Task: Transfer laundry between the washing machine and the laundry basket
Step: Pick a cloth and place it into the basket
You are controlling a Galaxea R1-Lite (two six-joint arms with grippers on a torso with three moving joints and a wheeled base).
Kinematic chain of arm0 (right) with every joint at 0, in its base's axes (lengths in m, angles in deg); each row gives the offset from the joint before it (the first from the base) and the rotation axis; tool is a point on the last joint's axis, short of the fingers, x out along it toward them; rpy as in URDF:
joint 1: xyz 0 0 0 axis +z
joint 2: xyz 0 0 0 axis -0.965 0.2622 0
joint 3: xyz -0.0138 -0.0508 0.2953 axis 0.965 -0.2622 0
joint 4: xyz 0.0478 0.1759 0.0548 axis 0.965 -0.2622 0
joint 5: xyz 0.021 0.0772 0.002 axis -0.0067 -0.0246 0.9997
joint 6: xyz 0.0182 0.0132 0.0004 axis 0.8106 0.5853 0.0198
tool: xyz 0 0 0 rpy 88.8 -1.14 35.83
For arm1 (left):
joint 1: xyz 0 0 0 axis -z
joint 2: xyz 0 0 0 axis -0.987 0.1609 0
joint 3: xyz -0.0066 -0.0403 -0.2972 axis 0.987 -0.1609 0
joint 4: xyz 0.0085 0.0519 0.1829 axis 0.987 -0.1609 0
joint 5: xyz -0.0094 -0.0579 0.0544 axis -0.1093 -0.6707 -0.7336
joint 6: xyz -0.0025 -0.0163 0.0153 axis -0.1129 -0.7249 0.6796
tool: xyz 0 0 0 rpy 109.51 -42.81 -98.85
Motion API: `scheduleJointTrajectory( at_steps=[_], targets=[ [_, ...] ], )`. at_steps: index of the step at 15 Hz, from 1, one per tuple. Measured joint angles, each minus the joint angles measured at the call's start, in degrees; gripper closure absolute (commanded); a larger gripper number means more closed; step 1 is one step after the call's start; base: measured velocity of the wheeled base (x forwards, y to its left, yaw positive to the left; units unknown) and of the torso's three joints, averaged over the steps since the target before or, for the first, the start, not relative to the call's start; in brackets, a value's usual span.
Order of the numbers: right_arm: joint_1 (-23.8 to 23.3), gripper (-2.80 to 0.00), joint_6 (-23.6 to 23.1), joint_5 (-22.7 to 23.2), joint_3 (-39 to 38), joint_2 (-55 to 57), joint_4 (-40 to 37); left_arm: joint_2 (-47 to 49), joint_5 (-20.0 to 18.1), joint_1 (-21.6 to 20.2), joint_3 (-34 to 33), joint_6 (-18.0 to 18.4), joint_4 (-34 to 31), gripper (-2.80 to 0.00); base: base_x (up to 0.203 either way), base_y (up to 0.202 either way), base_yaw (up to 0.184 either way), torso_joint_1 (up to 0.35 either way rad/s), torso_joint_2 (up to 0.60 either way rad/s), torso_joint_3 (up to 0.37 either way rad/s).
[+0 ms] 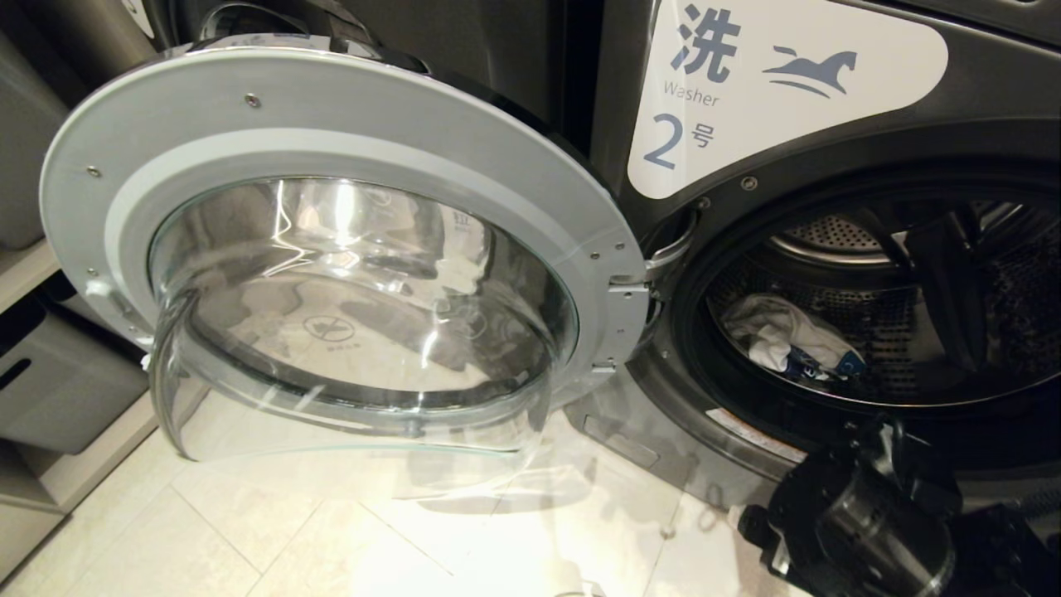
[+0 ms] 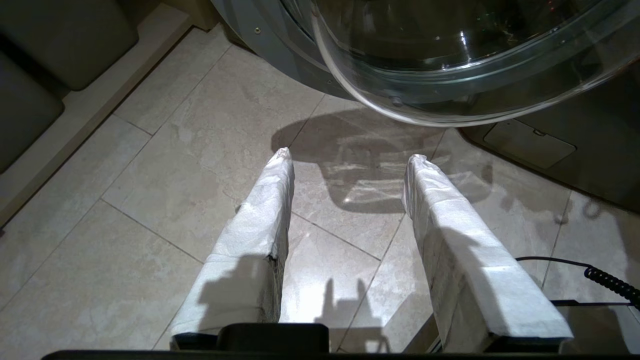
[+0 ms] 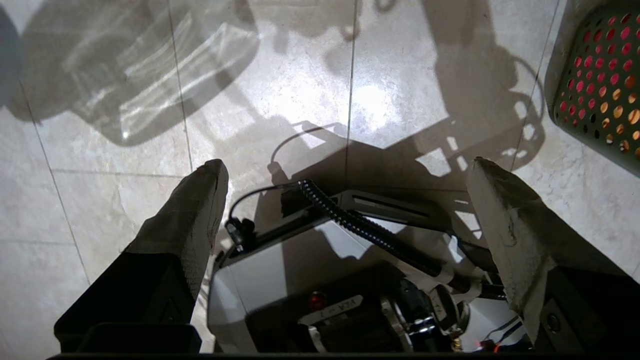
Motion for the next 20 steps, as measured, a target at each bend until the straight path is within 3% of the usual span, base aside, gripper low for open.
scheduleJointTrajectory(
  at_steps=[4,6,8,13,16,17,20],
  targets=[
    [-14.41,-2.80,-3.23,8.04,9.97,7.63,0.20,0.00,0.00,-0.05,0.00,0.00,-0.02,0.00,0.000,0.000,0.000,0.000,0.00,0.000],
    [-19.28,-2.80,-6.87,10.20,14.36,11.57,1.69,0.00,0.00,-0.02,0.00,0.02,-0.02,0.00,0.000,0.000,0.000,0.000,0.00,0.000],
    [-23.75,-2.80,-13.42,11.58,18.03,15.41,5.36,0.00,0.00,-0.02,0.02,0.00,-0.02,0.00,0.000,0.000,0.000,0.000,0.00,0.000],
    [-32.32,-2.80,-37.56,15.04,21.59,21.99,25.82,0.00,0.00,-0.02,0.00,0.05,-0.02,0.00,0.000,0.000,0.000,0.000,0.00,0.000],
    [-37.81,-2.80,-49.63,20.32,23.48,24.85,35.33,0.00,0.00,0.02,0.00,0.02,-0.02,0.00,0.000,0.000,0.000,0.000,0.00,0.000],
    [-39.27,-2.80,-52.19,20.62,24.31,25.78,36.29,0.00,0.00,0.02,0.00,0.01,-0.02,0.00,0.000,0.000,0.000,0.000,0.00,0.000],
    [-42.01,-2.80,-53.19,20.26,27.45,28.56,37.23,0.00,0.00,-0.05,-0.01,0.04,-0.02,0.00,0.000,0.000,0.000,0.000,0.00,0.000]
  ],
)
